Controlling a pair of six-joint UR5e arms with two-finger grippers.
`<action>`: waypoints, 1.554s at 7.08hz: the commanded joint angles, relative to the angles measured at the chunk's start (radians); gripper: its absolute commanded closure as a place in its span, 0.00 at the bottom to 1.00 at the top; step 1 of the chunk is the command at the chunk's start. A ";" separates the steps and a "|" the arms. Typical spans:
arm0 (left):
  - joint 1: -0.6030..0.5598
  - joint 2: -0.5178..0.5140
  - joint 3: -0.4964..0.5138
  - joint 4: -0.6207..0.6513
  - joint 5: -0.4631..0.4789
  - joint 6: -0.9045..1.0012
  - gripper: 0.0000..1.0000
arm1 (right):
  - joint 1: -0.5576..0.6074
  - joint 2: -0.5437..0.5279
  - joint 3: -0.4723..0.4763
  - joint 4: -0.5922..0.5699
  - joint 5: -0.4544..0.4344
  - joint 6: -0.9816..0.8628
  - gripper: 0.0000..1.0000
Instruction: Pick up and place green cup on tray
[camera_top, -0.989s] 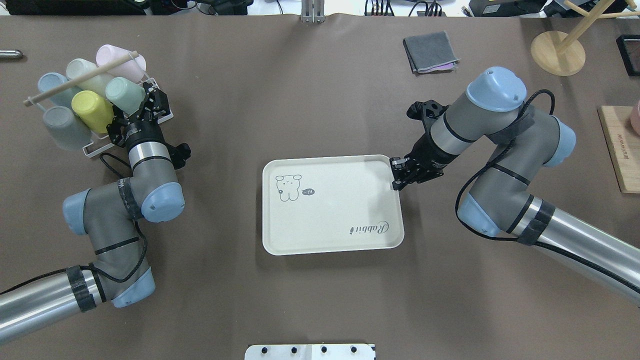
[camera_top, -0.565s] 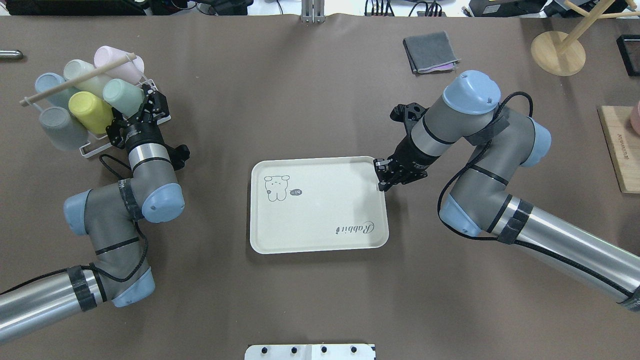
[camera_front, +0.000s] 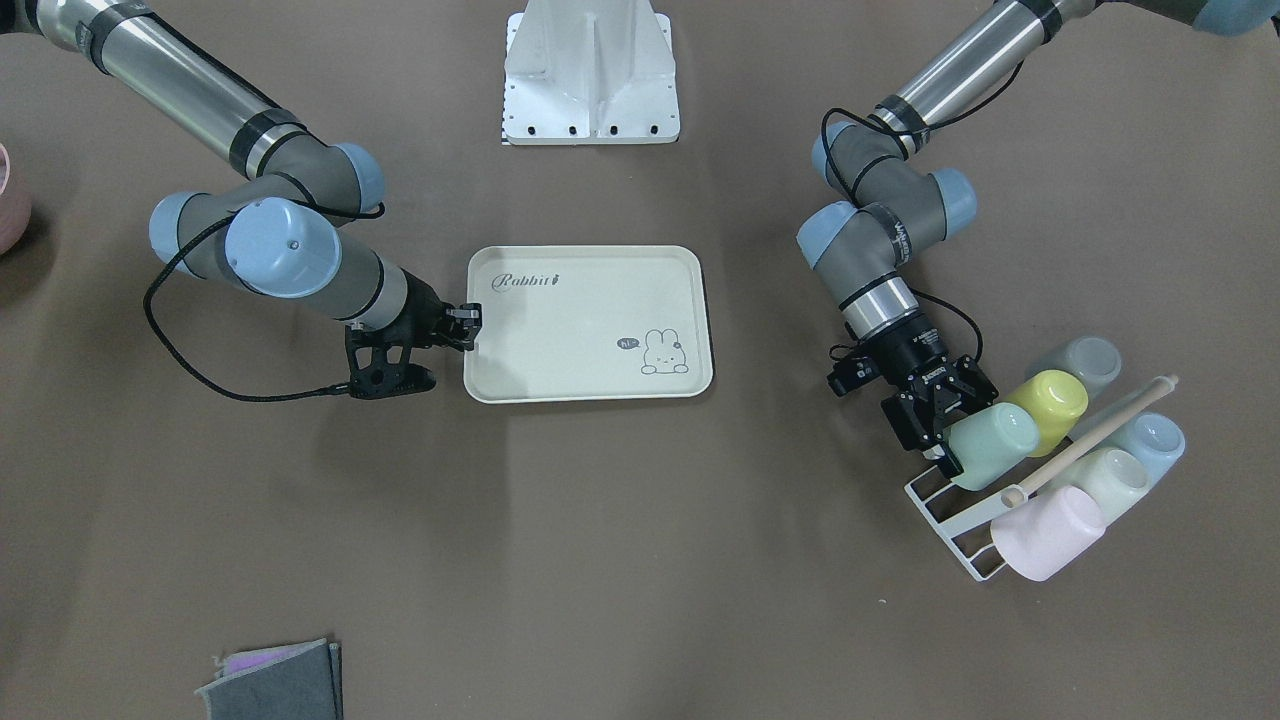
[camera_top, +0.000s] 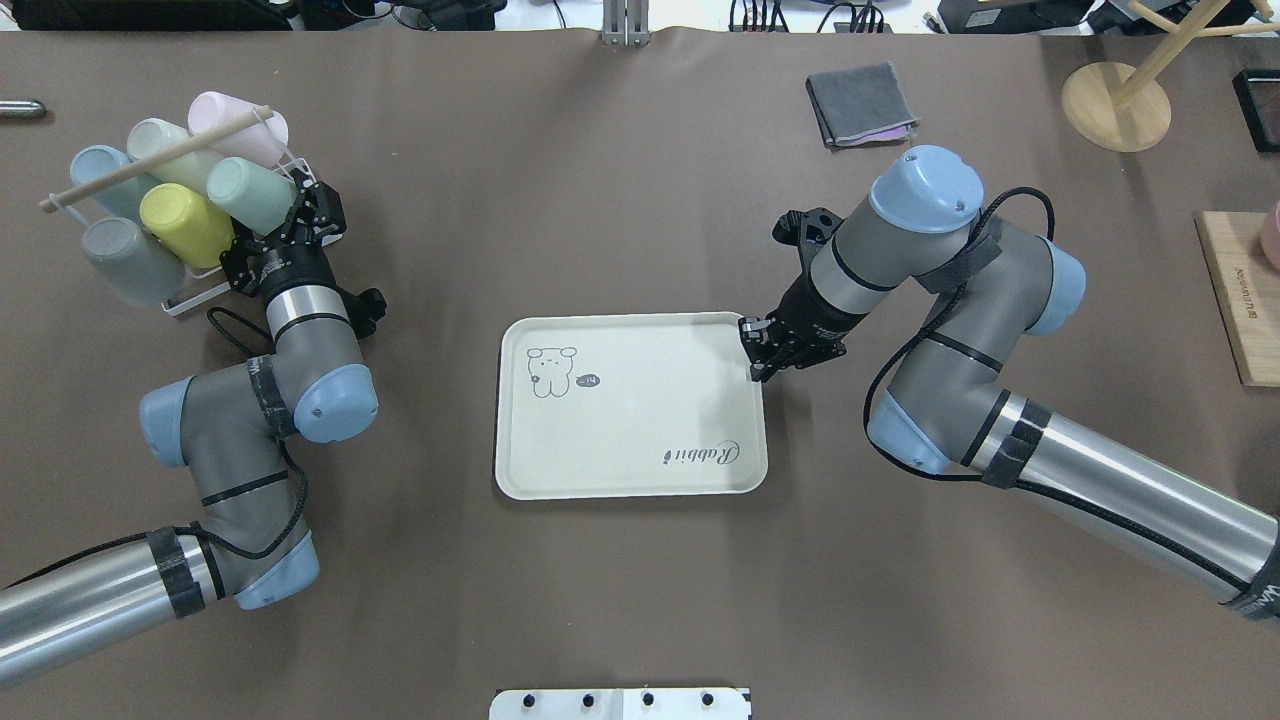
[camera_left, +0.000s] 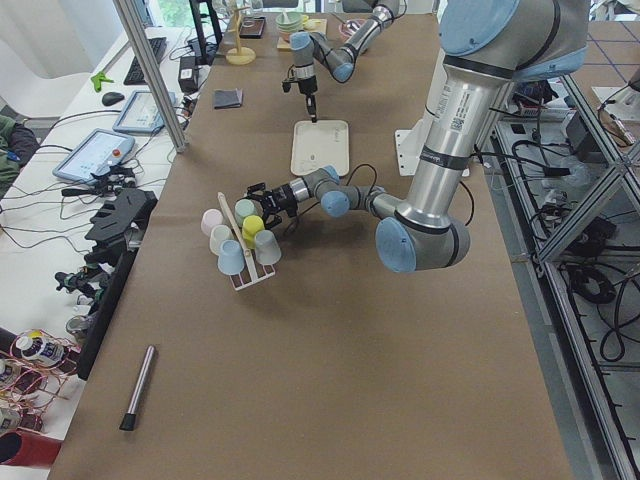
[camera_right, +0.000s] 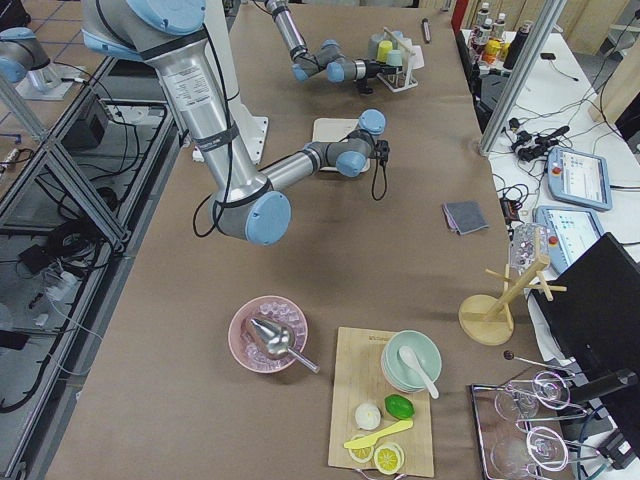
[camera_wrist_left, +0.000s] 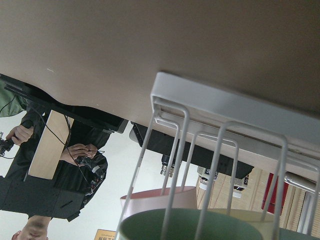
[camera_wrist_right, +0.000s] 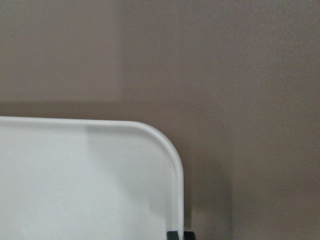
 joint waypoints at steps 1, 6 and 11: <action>0.000 -0.001 0.007 -0.001 0.000 -0.001 0.03 | -0.010 0.010 -0.001 0.001 0.000 0.002 1.00; -0.002 -0.001 0.006 -0.002 0.000 0.006 0.49 | -0.019 0.017 0.001 0.000 0.000 0.009 0.84; -0.015 0.018 -0.049 -0.006 0.023 0.130 0.49 | 0.190 -0.138 0.213 -0.246 0.017 -0.087 0.23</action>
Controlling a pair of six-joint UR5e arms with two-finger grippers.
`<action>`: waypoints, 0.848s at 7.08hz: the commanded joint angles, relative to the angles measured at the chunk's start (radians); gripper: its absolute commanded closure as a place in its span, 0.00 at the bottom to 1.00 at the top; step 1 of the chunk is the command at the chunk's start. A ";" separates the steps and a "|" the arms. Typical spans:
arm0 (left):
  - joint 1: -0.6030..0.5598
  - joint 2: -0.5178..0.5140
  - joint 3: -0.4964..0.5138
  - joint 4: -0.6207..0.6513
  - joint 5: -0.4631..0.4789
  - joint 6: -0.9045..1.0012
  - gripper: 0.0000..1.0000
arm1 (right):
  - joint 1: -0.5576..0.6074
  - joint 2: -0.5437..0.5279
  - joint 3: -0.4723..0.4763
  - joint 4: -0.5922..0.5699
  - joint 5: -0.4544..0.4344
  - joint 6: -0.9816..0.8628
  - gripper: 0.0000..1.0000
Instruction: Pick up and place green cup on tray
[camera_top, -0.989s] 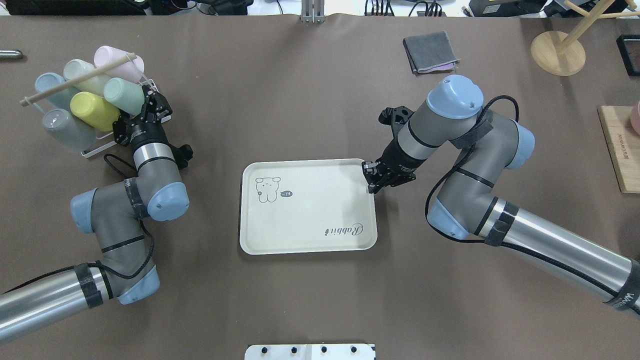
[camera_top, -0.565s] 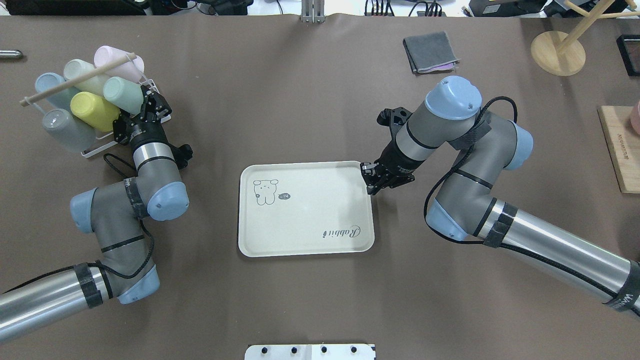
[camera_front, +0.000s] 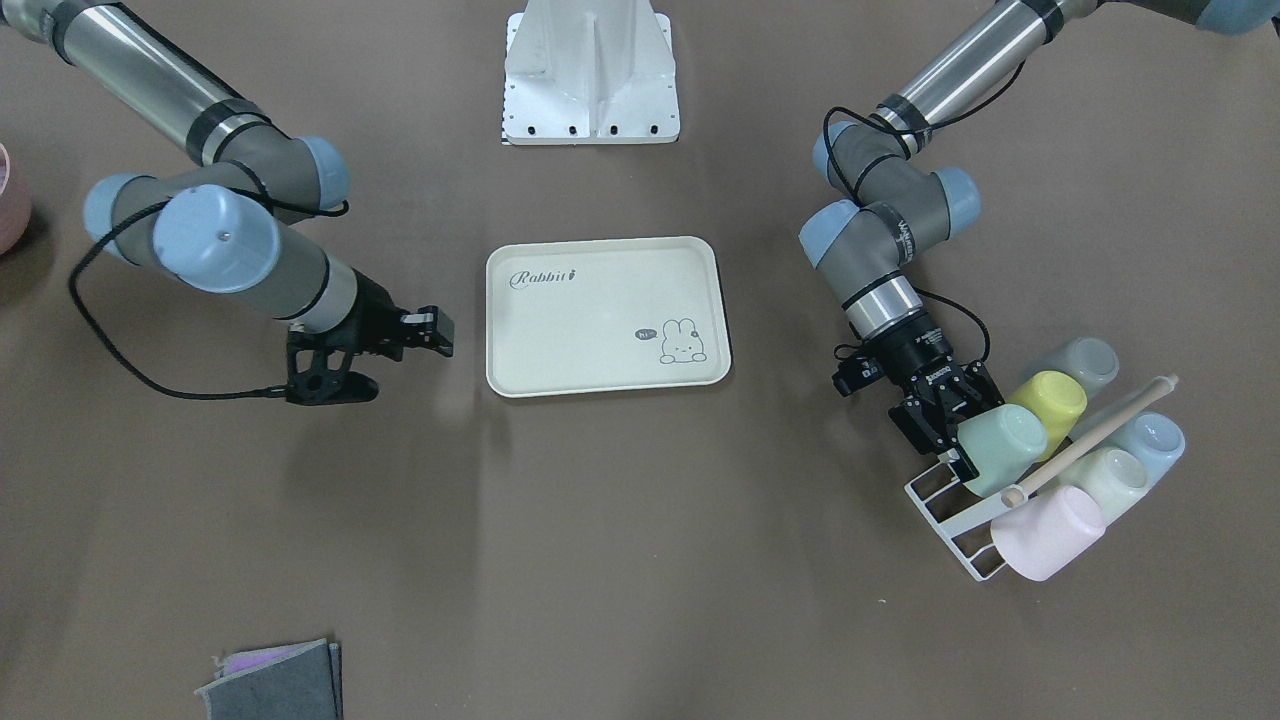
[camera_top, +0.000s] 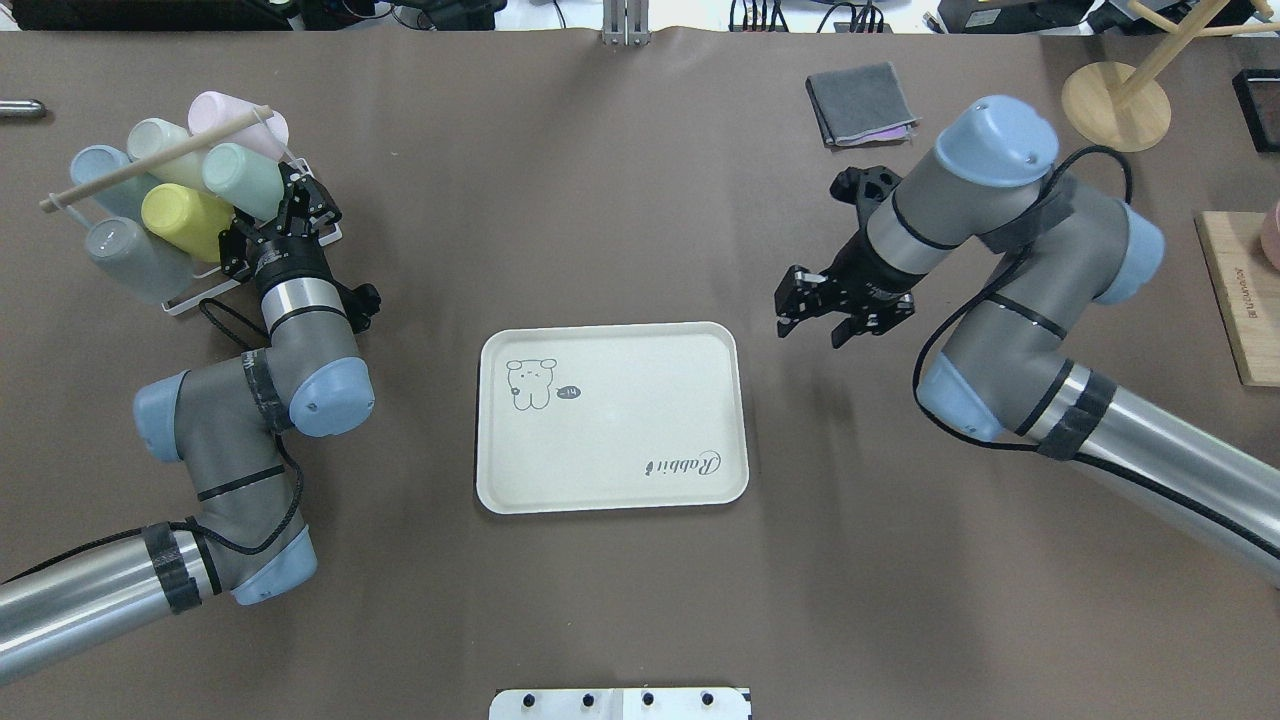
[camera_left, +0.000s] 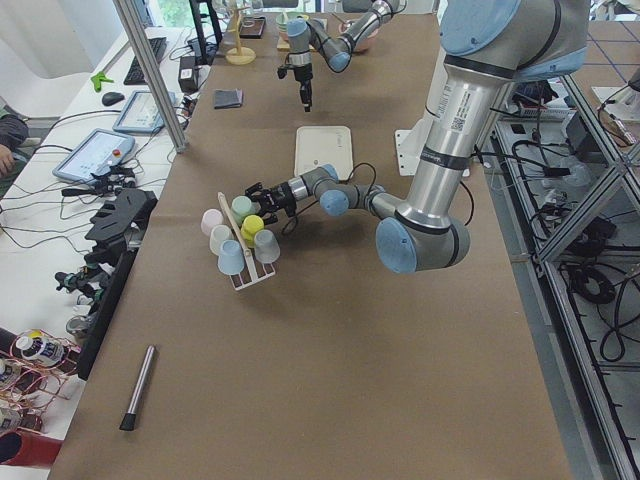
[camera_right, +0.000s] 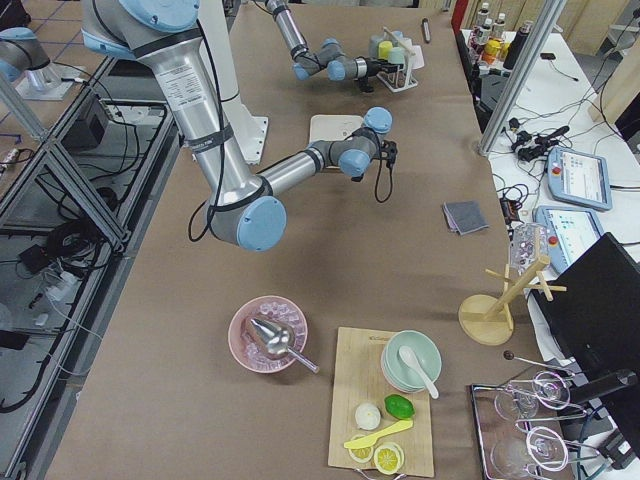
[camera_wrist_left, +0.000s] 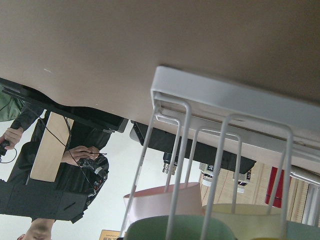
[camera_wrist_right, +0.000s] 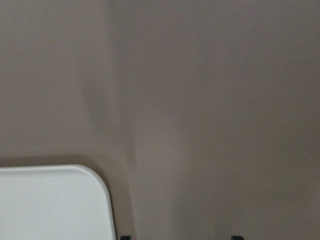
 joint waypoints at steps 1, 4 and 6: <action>-0.004 0.015 -0.033 -0.024 0.024 0.104 0.49 | 0.167 -0.133 0.159 -0.230 0.004 -0.257 0.22; -0.005 0.062 -0.059 -0.168 0.056 0.310 0.49 | 0.529 -0.387 0.244 -0.477 0.004 -0.901 0.22; -0.005 0.107 -0.128 -0.170 0.058 0.370 0.49 | 0.704 -0.393 0.283 -0.708 -0.061 -1.188 0.00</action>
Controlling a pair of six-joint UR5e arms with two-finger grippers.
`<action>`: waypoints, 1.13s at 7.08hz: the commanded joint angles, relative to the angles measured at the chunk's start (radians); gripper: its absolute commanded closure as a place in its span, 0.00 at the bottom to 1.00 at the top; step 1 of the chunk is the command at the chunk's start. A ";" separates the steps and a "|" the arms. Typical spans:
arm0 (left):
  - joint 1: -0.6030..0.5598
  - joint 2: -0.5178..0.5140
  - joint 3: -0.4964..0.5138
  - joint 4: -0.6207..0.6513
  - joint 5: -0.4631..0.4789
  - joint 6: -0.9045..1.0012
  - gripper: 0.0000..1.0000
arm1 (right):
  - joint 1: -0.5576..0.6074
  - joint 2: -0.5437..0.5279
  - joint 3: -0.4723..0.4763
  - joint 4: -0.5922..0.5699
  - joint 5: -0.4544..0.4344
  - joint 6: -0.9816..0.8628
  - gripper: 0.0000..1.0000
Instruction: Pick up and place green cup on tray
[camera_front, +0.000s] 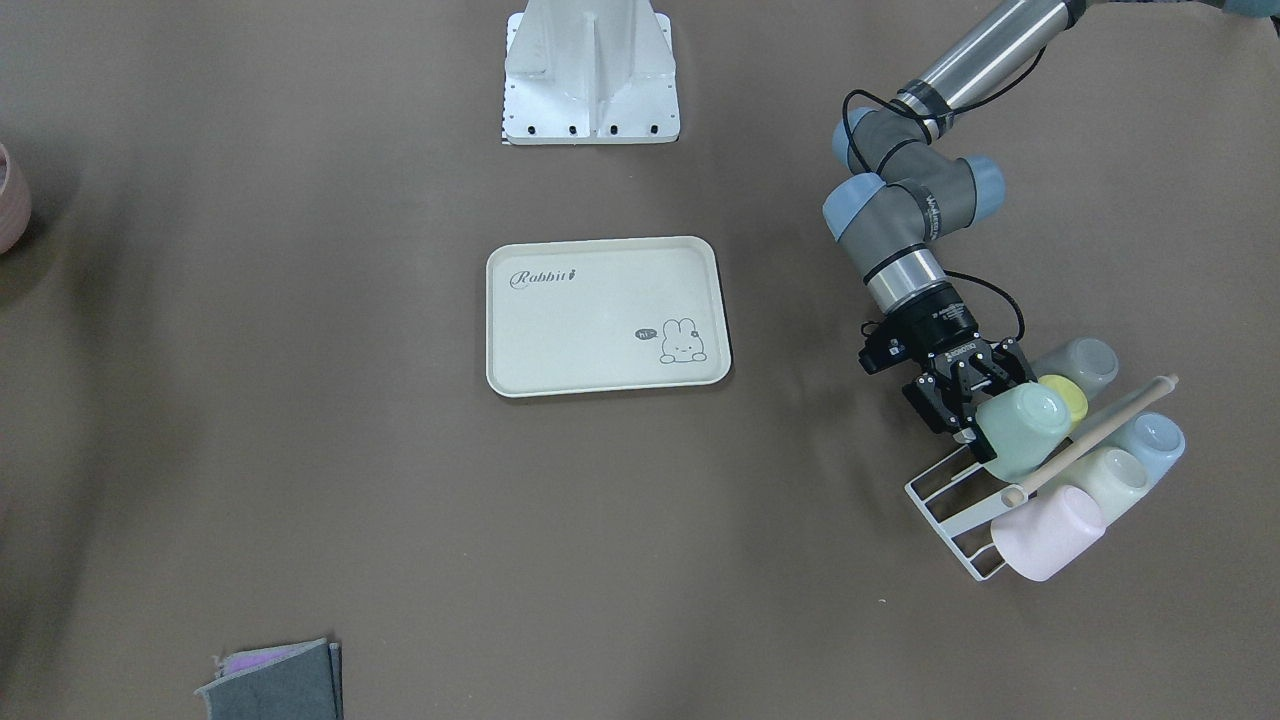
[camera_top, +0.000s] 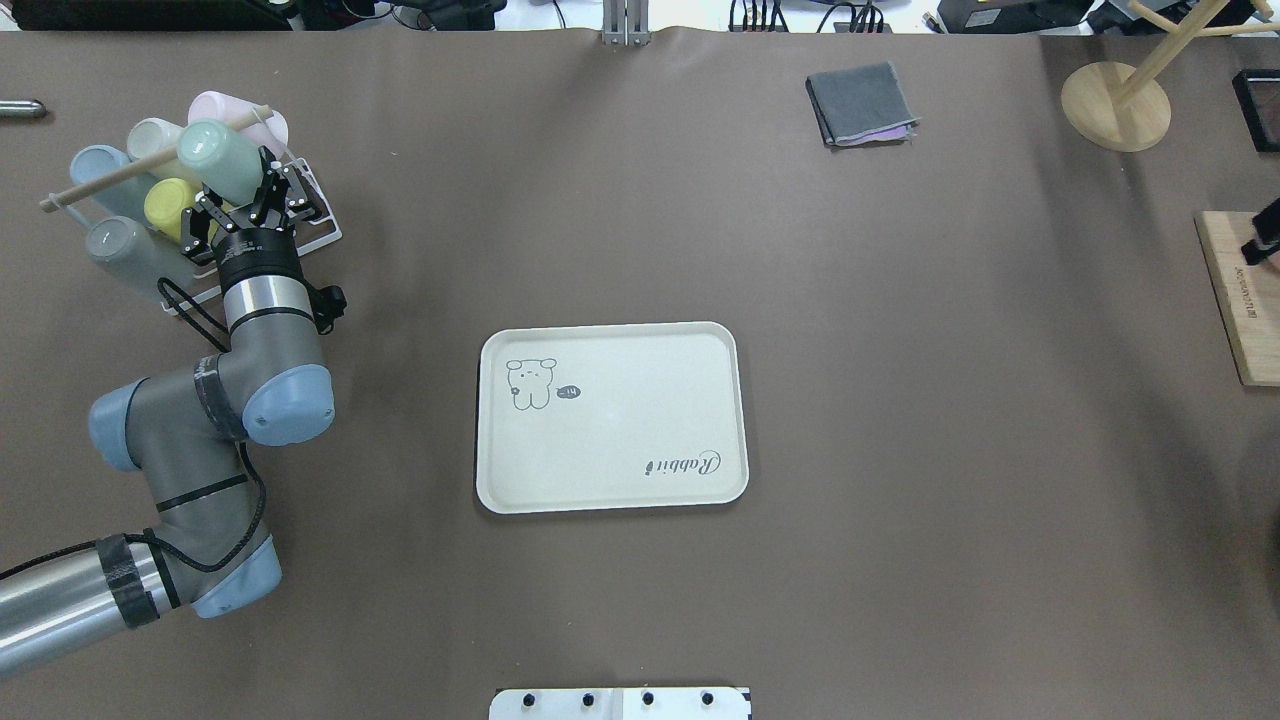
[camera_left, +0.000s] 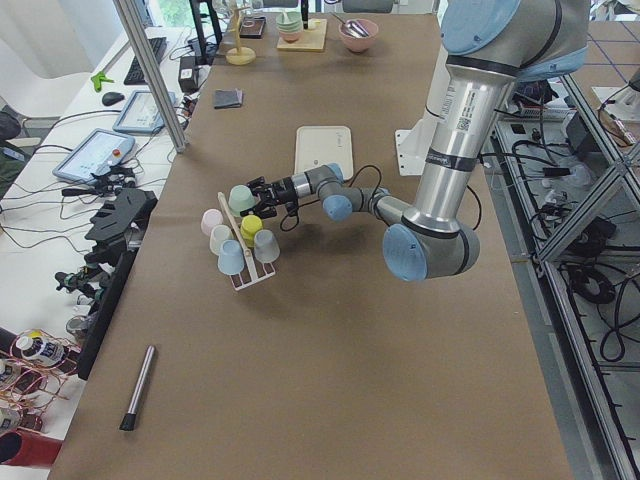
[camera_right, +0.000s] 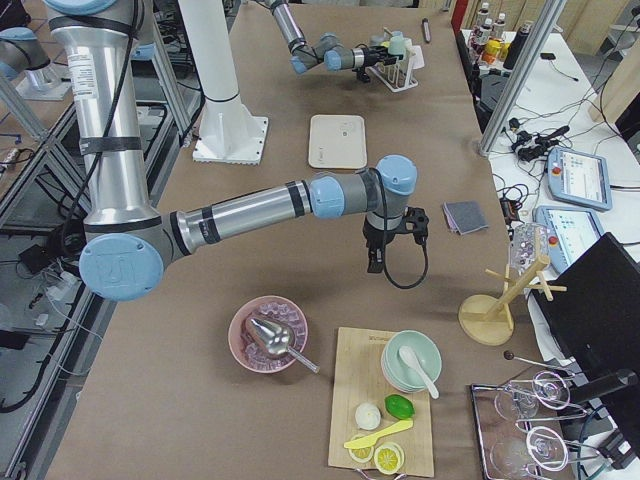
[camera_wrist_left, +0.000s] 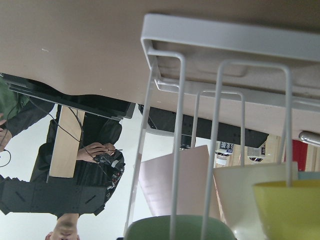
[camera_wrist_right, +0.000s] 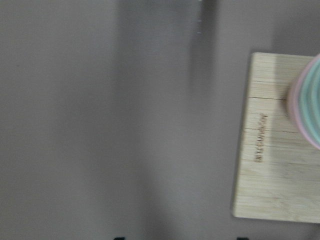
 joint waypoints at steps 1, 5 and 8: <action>0.000 0.034 -0.060 -0.008 0.002 0.063 0.49 | 0.155 -0.090 0.060 -0.161 -0.070 -0.251 0.00; 0.001 0.059 -0.239 -0.014 -0.007 0.140 0.48 | 0.181 -0.138 0.070 -0.149 -0.136 -0.306 0.00; 0.017 0.062 -0.258 -0.242 -0.024 0.141 0.47 | 0.180 -0.144 0.090 -0.151 -0.122 -0.310 0.00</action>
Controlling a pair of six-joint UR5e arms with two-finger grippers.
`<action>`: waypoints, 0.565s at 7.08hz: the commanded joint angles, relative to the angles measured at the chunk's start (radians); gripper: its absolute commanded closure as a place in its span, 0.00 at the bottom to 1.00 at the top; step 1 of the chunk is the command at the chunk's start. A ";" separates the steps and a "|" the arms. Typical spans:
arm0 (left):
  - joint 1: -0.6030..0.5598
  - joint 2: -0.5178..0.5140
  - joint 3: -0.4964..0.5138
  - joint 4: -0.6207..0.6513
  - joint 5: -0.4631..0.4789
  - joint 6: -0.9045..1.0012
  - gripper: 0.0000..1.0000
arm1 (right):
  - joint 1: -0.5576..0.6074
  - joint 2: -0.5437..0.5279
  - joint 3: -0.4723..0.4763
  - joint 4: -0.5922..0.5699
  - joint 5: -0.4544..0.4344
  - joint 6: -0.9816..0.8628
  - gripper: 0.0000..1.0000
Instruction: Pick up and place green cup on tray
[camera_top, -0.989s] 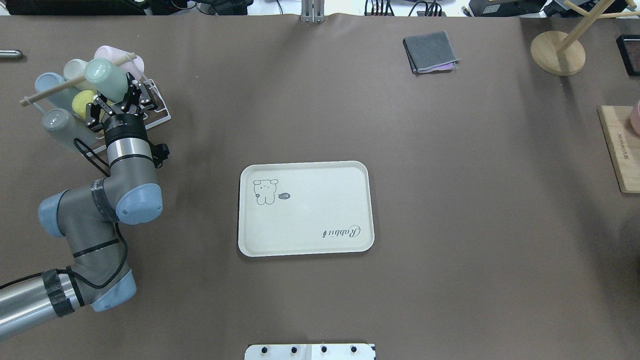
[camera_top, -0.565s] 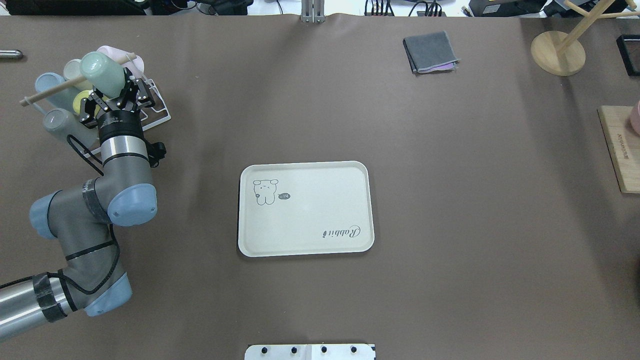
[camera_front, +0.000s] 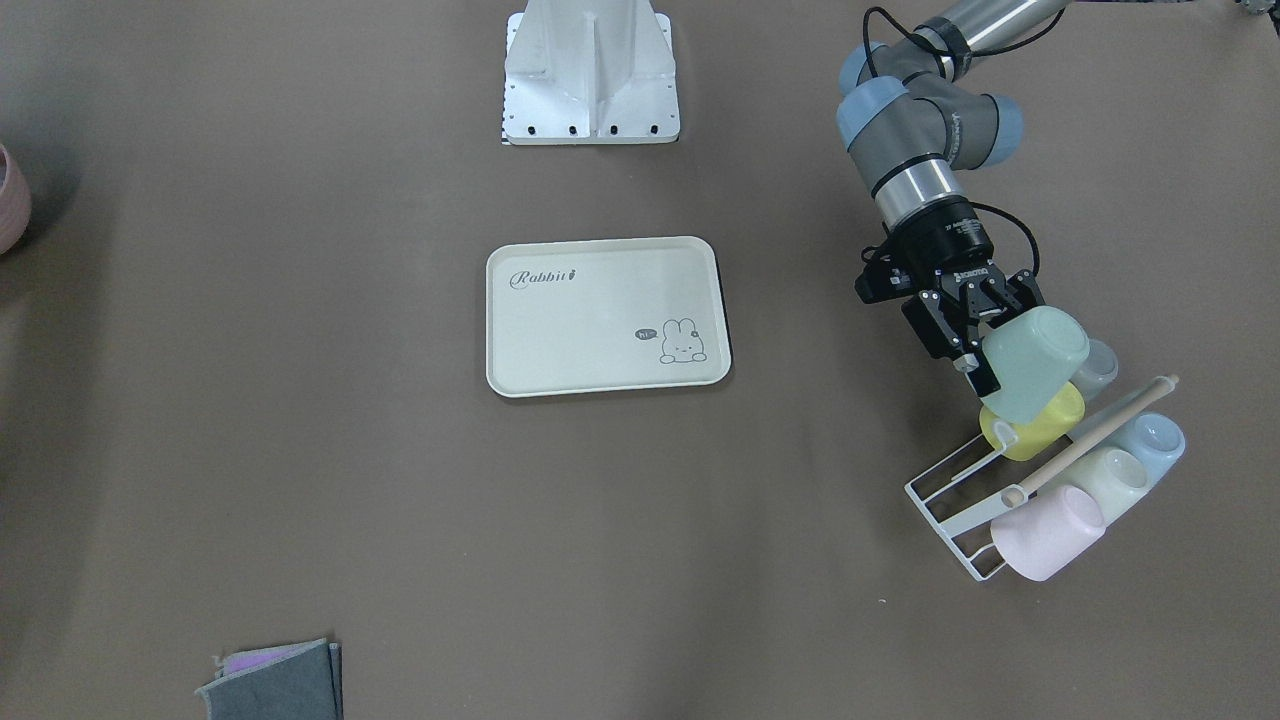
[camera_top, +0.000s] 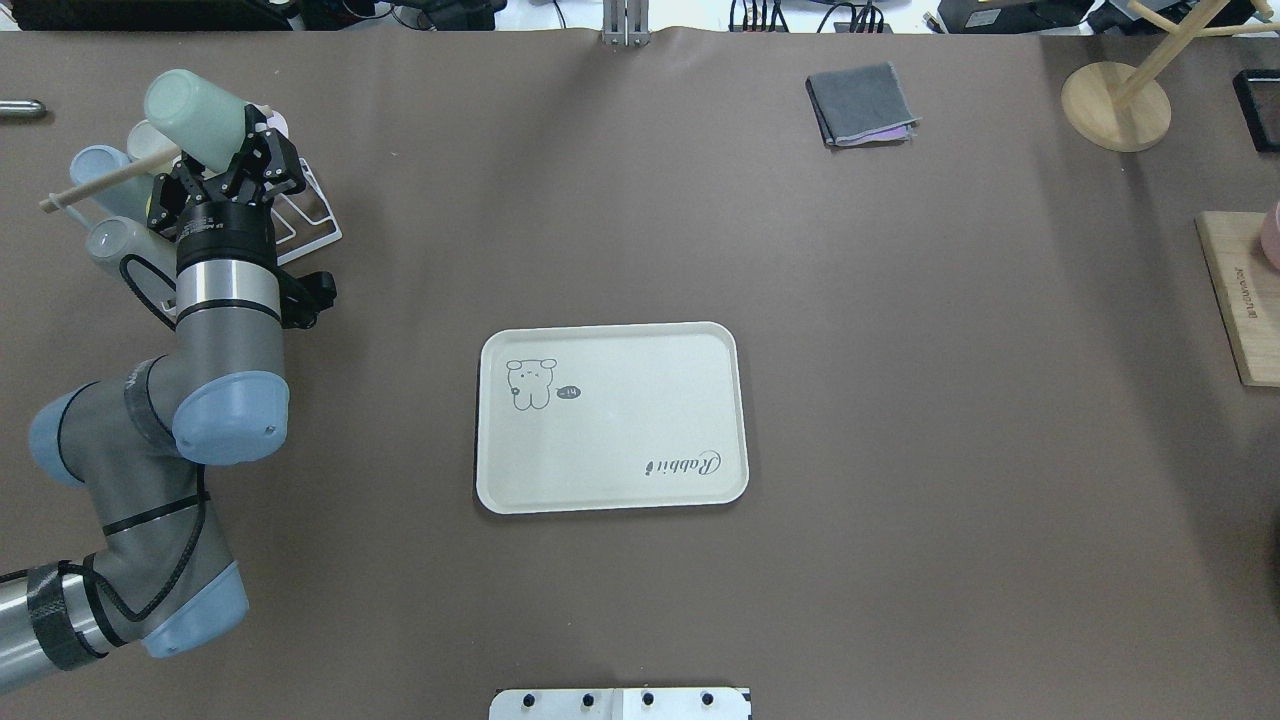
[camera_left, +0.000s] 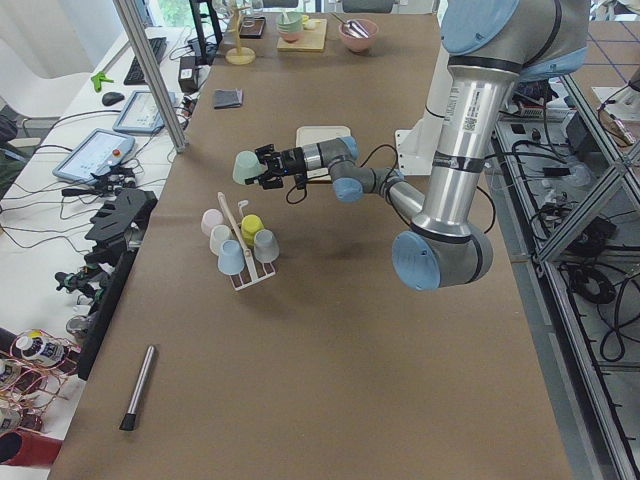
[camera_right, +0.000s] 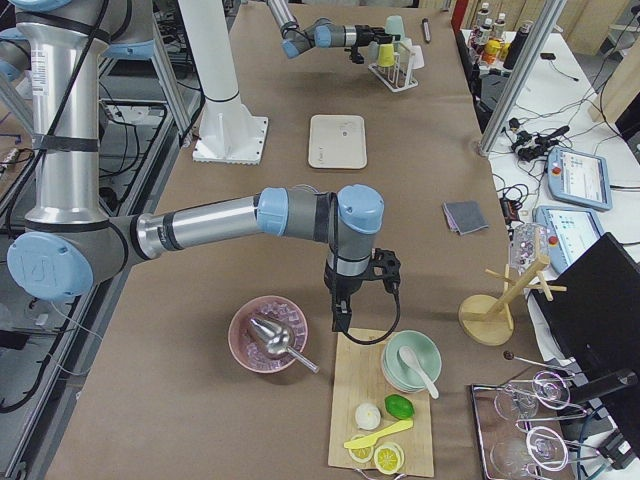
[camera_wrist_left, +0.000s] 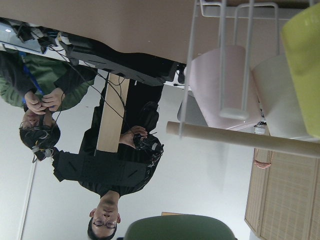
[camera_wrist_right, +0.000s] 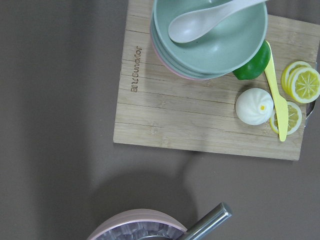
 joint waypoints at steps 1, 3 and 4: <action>0.006 -0.002 -0.013 -0.172 -0.100 0.000 0.49 | -0.001 -0.004 0.019 0.002 0.012 0.001 0.00; 0.006 -0.002 -0.047 -0.305 -0.270 -0.002 0.64 | -0.001 -0.004 0.034 0.002 0.009 0.001 0.00; 0.005 0.002 -0.044 -0.417 -0.423 0.001 0.74 | -0.001 -0.011 0.039 -0.003 0.009 0.001 0.00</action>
